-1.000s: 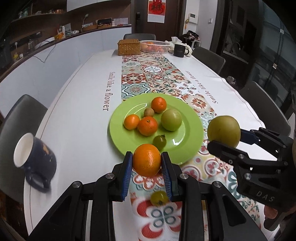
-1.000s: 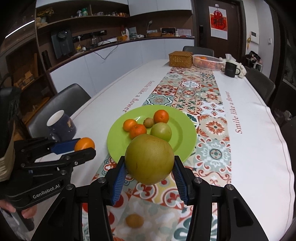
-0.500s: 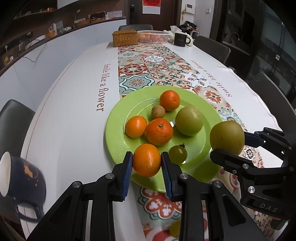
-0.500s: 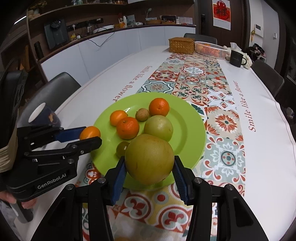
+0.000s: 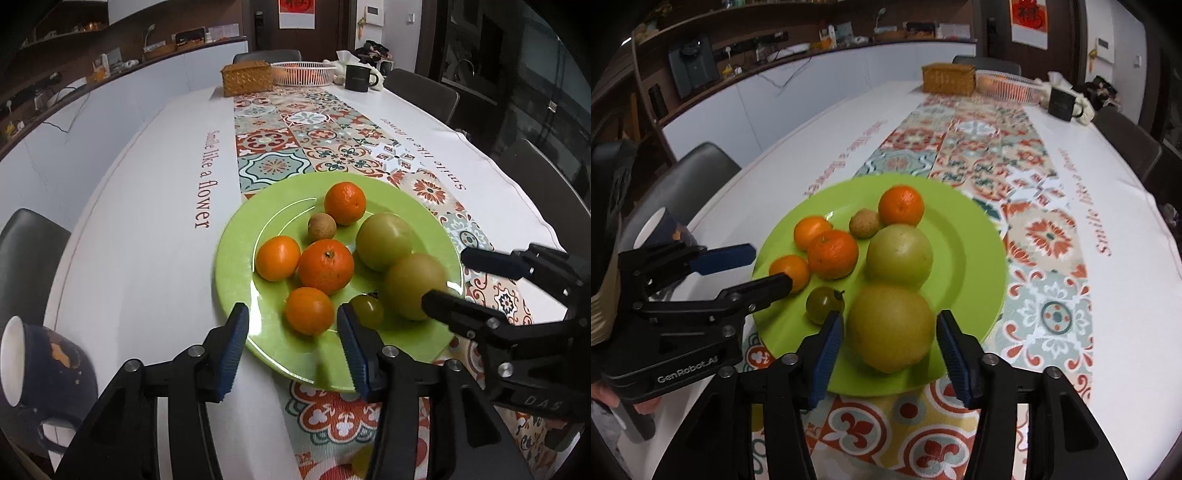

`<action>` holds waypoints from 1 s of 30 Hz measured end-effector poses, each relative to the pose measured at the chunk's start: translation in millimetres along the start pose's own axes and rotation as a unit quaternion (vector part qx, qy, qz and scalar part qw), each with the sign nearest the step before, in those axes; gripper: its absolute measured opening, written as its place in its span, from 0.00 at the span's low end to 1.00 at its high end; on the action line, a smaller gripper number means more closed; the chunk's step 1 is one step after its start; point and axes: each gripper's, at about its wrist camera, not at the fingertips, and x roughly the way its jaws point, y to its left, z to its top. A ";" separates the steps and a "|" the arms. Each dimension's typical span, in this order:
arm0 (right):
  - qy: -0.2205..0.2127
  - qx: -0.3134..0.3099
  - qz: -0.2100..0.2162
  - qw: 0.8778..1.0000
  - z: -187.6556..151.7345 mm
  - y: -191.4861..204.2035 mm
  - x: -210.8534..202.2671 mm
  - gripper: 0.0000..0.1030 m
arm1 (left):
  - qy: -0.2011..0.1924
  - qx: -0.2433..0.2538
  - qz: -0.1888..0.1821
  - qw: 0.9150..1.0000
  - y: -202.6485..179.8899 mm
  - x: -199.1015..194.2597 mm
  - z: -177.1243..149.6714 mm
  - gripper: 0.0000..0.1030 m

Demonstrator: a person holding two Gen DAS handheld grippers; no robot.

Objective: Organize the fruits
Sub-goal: 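Withdraw both tools from the plate toward the green tomato and kiwi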

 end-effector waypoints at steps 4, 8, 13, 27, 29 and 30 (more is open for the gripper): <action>-0.018 -0.006 -0.006 1.000 0.5 3.6 -16.6 0.59 | -0.009 0.000 0.008 1.000 -3.1 -16.3 -4.2 0.55; -0.031 -0.008 -0.007 0.999 -3.3 6.8 -35.6 0.59 | -0.031 -0.005 0.020 0.999 -6.2 -40.7 -9.5 0.61; -0.053 -0.010 -0.009 0.999 -11.3 12.9 -63.5 0.62 | -0.059 -0.001 0.026 0.998 -12.5 -73.7 -16.9 0.66; -0.101 -0.018 -0.025 0.994 -39.7 34.9 -129.2 0.66 | -0.102 0.007 0.039 0.994 -26.9 -138.6 -49.5 0.74; -0.101 -0.017 -0.026 0.994 -45.6 37.1 -133.6 0.66 | -0.104 0.011 0.038 0.994 -29.3 -142.8 -54.9 0.75; -0.100 -0.016 -0.027 0.994 -48.6 38.1 -135.2 0.66 | -0.104 0.013 0.038 0.994 -30.1 -144.2 -56.6 0.76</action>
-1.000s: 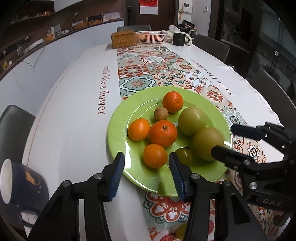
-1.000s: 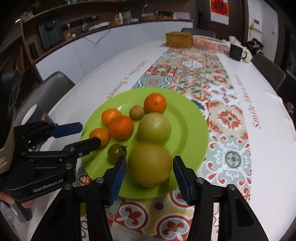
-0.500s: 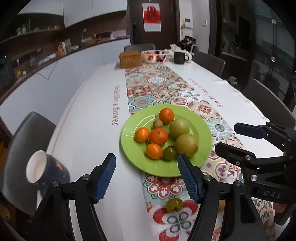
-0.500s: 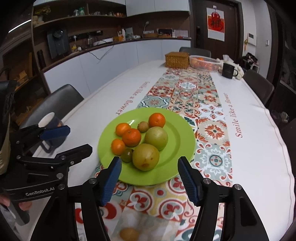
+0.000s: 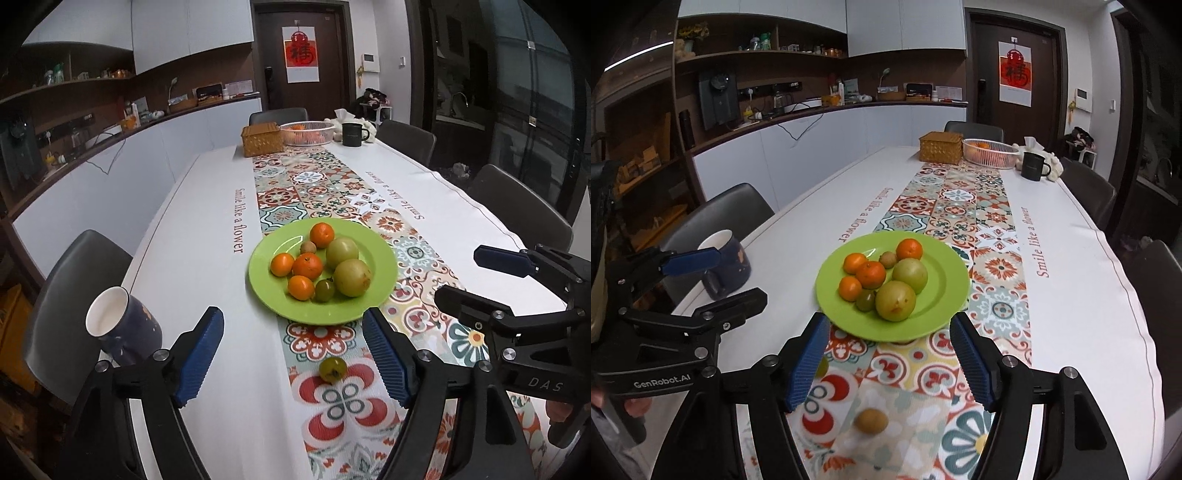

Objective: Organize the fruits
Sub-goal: 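Withdraw both tools from the plate toward the green tomato and kiwi, then grasp the green tomato with the left tool while the right tool grasps the brown kiwi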

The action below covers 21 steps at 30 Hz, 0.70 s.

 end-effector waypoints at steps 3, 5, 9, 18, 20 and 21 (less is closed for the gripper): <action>0.006 0.004 0.001 1.000 -7.6 3.0 -4.0 0.66 | 0.001 0.008 0.000 1.000 -2.6 -4.4 -7.0 0.76; 0.011 0.002 -0.001 1.000 -13.7 4.8 -5.4 0.66 | 0.003 0.013 -0.001 1.000 -4.0 -5.1 -11.6 0.76; 0.030 -0.002 -0.005 1.000 -28.3 8.8 -4.4 0.66 | 0.013 0.026 -0.007 1.000 -6.8 -3.0 -23.1 0.77; 0.074 0.006 -0.008 0.997 -52.2 10.3 12.7 0.66 | 0.060 0.036 -0.031 0.997 -7.6 23.9 -46.8 0.77; 0.084 0.008 -0.009 0.996 -56.9 10.3 17.4 0.66 | 0.069 0.038 -0.037 0.996 -8.0 30.1 -50.7 0.77; 0.088 0.009 -0.008 0.996 -58.6 10.2 19.2 0.66 | 0.075 0.038 -0.041 0.996 -8.1 34.6 -53.3 0.77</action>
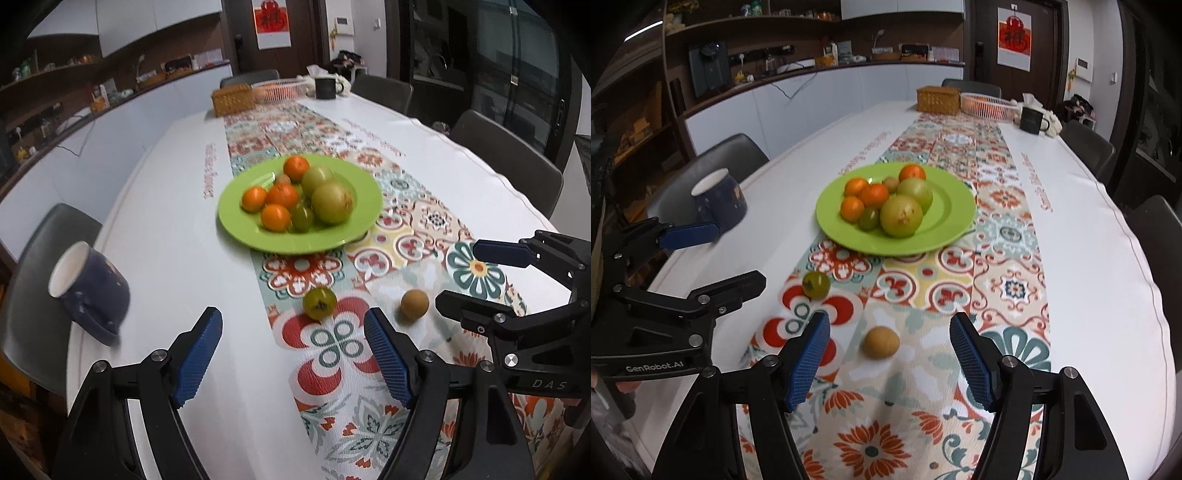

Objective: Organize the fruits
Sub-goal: 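Grasp the green tomato with the left tool while the right tool grasps the brown kiwi, then carry green tomato and kiwi onto the green plate and release both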

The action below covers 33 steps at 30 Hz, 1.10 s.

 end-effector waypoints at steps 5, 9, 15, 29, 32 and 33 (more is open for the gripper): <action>0.028 0.006 0.002 1.000 -8.0 -1.6 18.3 0.66 | 0.019 0.005 -0.015 1.000 0.7 20.4 -3.0 0.77; 0.044 0.005 0.002 0.999 -12.4 -2.1 30.8 0.65 | 0.029 0.008 -0.020 0.999 -0.7 37.3 -2.4 0.76; 0.057 0.006 0.009 0.998 -16.2 -3.1 43.3 0.54 | 0.037 0.005 -0.025 0.999 -4.3 57.0 1.8 0.74; 0.067 0.000 0.034 0.997 -14.9 -0.3 60.0 0.30 | 0.063 -0.024 -0.045 0.997 -7.7 81.4 6.5 0.29; 0.064 0.002 0.035 0.997 -15.0 -1.1 59.6 0.30 | 0.064 -0.025 -0.044 0.997 -7.8 80.7 7.0 0.29; 0.062 0.003 0.036 0.997 -15.0 -1.5 58.9 0.30 | 0.062 -0.027 -0.042 0.997 -7.7 79.3 7.0 0.29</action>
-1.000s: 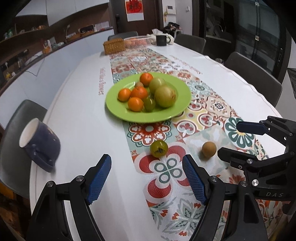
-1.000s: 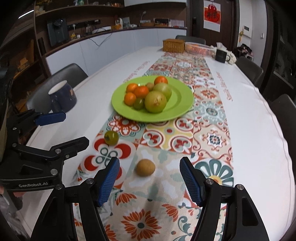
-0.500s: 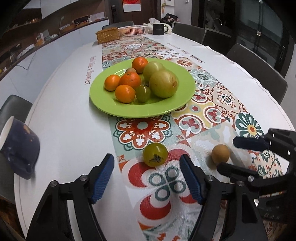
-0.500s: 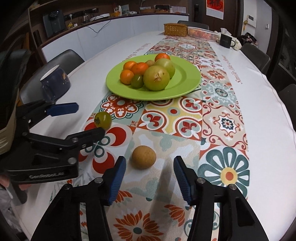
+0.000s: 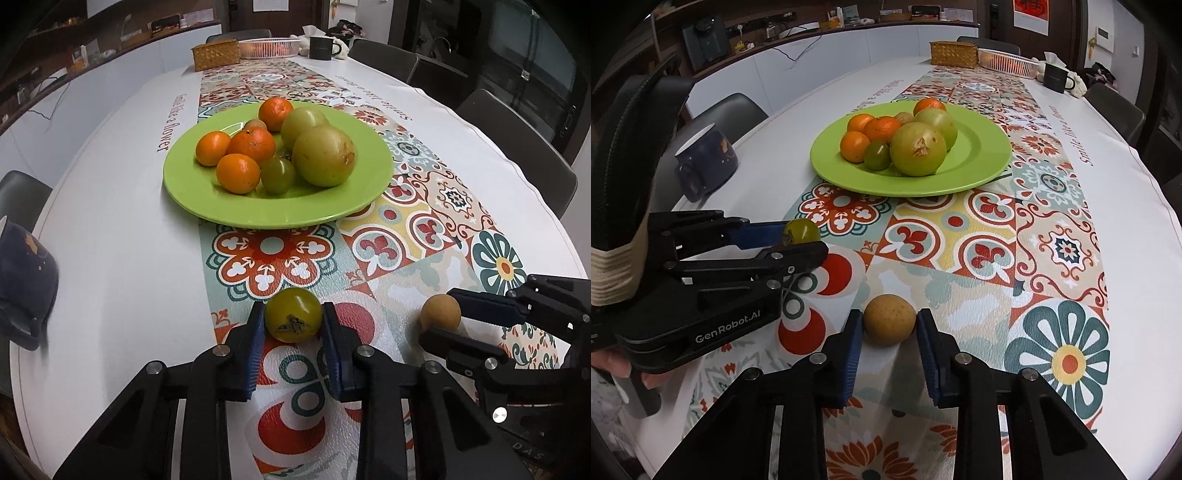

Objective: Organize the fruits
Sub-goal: 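Carry green tomato and kiwi onto the green plate and release both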

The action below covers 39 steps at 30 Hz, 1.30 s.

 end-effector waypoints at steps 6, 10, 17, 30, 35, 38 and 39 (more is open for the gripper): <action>-0.010 0.004 0.006 1.000 2.0 -2.7 -6.8 0.30 | -0.007 -0.015 0.004 1.000 -2.0 -15.7 -2.7 0.29; -0.022 0.002 0.011 1.000 5.3 -2.7 -17.8 0.30 | -0.019 -0.021 0.004 1.000 -5.4 -30.9 -3.4 0.29; -0.061 -0.009 0.014 0.998 16.0 -0.8 -47.6 0.30 | -0.055 -0.036 0.020 0.998 -8.0 -65.0 2.2 0.29; -0.125 -0.037 0.015 0.991 56.9 -6.9 -80.8 0.30 | -0.101 -0.043 0.032 0.993 -9.1 -95.1 41.4 0.29; -0.143 -0.040 0.012 0.989 80.1 -14.6 -83.5 0.30 | -0.116 -0.044 0.035 0.992 -7.9 -96.5 62.1 0.29; -0.148 -0.041 0.011 0.988 95.0 -20.8 -81.3 0.30 | -0.119 -0.046 0.037 0.991 -5.8 -91.8 75.8 0.29; -0.148 -0.041 0.010 0.988 100.5 -23.5 -79.2 0.30 | -0.119 -0.046 0.037 0.991 -5.5 -90.3 79.2 0.29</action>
